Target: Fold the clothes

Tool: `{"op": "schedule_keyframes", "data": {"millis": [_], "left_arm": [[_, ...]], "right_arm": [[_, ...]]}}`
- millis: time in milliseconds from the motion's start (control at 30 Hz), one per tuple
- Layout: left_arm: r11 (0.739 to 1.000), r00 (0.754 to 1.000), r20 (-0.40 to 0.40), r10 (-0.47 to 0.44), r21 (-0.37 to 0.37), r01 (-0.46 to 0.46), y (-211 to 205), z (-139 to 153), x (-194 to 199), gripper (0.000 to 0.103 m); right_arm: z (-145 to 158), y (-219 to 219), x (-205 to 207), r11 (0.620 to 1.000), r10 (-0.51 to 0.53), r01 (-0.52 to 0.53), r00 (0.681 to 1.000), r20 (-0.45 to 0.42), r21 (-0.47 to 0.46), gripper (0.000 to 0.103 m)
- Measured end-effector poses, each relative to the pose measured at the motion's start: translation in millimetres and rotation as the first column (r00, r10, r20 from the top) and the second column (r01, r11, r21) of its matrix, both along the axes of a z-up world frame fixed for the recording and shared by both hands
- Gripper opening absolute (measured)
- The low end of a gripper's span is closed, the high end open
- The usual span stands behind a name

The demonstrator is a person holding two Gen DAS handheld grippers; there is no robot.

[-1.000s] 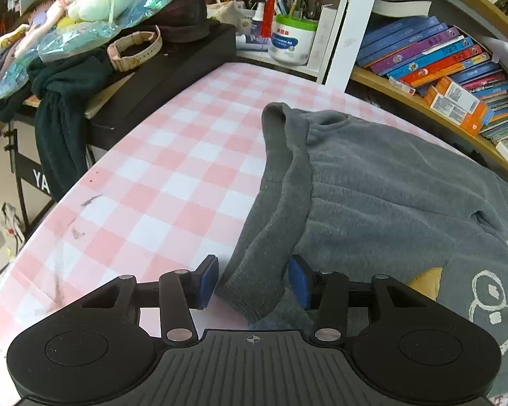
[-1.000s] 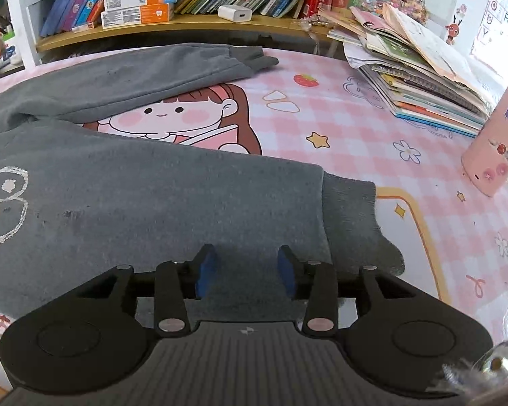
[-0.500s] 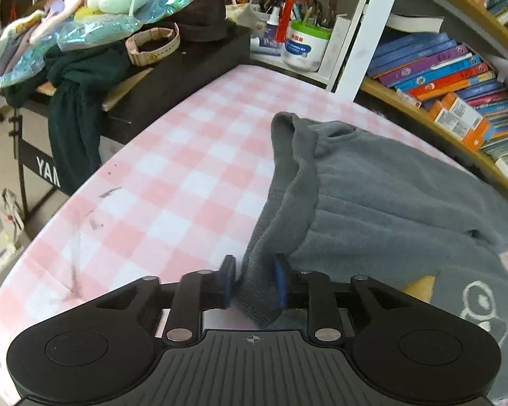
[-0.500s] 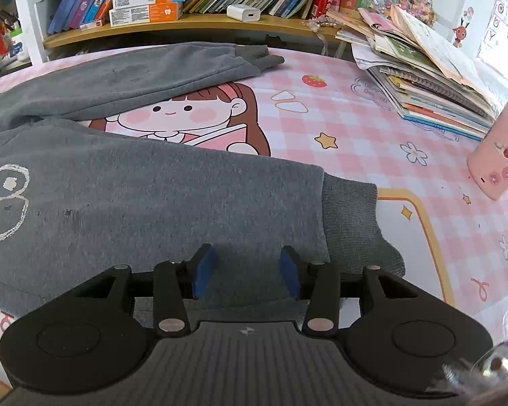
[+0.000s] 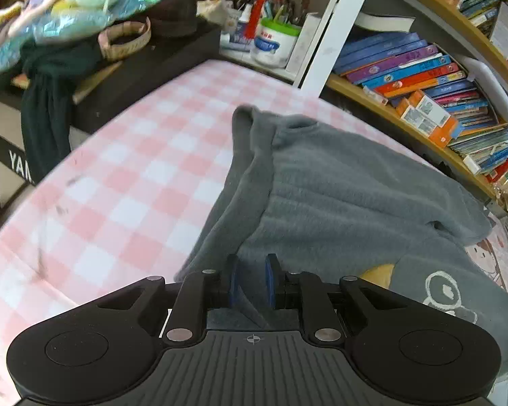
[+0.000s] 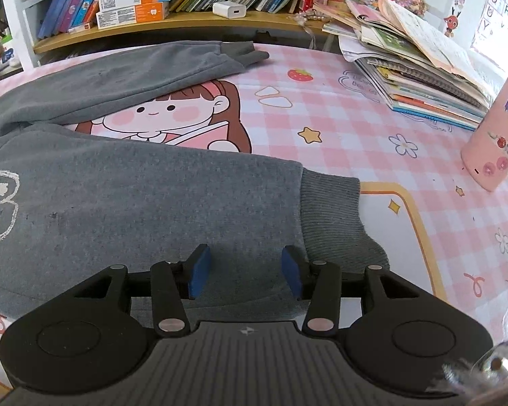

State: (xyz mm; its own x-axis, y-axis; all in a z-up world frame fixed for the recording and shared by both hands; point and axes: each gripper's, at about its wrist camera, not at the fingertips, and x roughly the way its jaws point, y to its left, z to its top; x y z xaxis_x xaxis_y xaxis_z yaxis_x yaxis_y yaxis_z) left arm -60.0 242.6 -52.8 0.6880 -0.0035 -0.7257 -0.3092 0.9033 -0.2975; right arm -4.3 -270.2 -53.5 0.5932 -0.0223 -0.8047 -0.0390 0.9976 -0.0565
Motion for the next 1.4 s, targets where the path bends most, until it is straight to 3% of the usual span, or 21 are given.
{"op": "schedule_keyframes", "data": {"millis": [200, 400, 600, 667, 767, 900, 1167, 1400], "left_arm": [[0.999, 1.0, 0.01, -0.01, 0.037, 0.01, -11.0, 8.0, 2.8, 0.017], [0.992, 0.993, 0.05, -0.104, 0.073, 0.1, -40.1, 24.8, 9.9, 0.026], [0.971, 0.976, 0.036, -0.216, 0.115, 0.211, -76.7, 32.7, 19.6, 0.037], [0.959, 0.966, 0.035, -0.254, 0.138, 0.247, -88.7, 35.5, 21.1, 0.049], [0.943, 0.954, 0.04, -0.298, 0.165, 0.288, -101.9, 39.2, 22.4, 0.051], [0.937, 0.948, 0.045, -0.315, 0.173, 0.303, -111.2, 43.0, 22.7, 0.055], [0.905, 0.929, 0.019, -0.369, 0.236, 0.354, -132.9, 47.8, 27.6, 0.074], [0.891, 0.923, 0.002, -0.384, 0.261, 0.371, -142.2, 47.0, 31.9, 0.075]], "right_arm": [[4.4, -0.6, -1.8, 1.0, 0.004, -0.004, 1.0, -0.003, 0.003, 0.044], [18.1, 3.1, -8.6, 0.999, 0.028, -0.028, 1.0, 0.012, 0.045, 0.045], [29.7, 18.9, -13.5, 0.993, 0.1, -0.102, 0.995, 0.026, 0.067, 0.049], [32.7, 24.1, -13.9, 0.989, 0.129, -0.131, 0.991, 0.031, 0.07, 0.051], [36.5, 30.4, -14.7, 0.984, 0.162, -0.164, 0.986, 0.041, 0.068, 0.055], [38.3, 33.8, -15.0, 0.981, 0.184, -0.186, 0.982, 0.046, 0.06, 0.057], [37.4, 34.4, -12.9, 0.976, 0.209, -0.211, 0.977, 0.043, 0.048, 0.065], [37.5, 35.6, -8.4, 0.971, 0.234, -0.236, 0.971, 0.045, 0.045, 0.067]]}}
